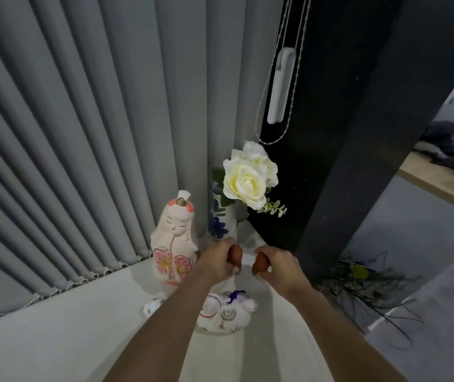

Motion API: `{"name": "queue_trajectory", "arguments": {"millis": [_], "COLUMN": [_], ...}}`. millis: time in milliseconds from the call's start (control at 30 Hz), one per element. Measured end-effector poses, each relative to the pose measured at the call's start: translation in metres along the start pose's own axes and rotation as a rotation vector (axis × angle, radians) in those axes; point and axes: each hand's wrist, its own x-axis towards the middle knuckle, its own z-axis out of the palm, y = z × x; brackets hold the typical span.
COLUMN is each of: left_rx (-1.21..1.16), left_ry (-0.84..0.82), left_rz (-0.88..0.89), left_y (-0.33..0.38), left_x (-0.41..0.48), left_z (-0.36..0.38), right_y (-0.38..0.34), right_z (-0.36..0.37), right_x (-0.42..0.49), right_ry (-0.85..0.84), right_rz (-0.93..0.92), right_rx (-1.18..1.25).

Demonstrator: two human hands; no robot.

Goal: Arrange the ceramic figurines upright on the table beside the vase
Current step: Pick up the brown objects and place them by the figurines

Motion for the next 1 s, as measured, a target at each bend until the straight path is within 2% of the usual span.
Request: {"name": "queue_trajectory", "arguments": {"millis": [167,1000], "left_rx": [-0.063,-0.028], "left_ry": [-0.043,-0.098], "left_rz": [-0.036,-0.076], "left_y": [-0.005,-0.009], "left_x": [0.013,0.012], "left_z": [0.006,0.012], "right_y": [0.003,-0.011], "right_z": [0.007,0.012], "right_x": [0.011,0.009], "right_ry": [-0.047,-0.095], "right_rz": [0.005,0.007], "right_rx": [-0.013,-0.054]}}
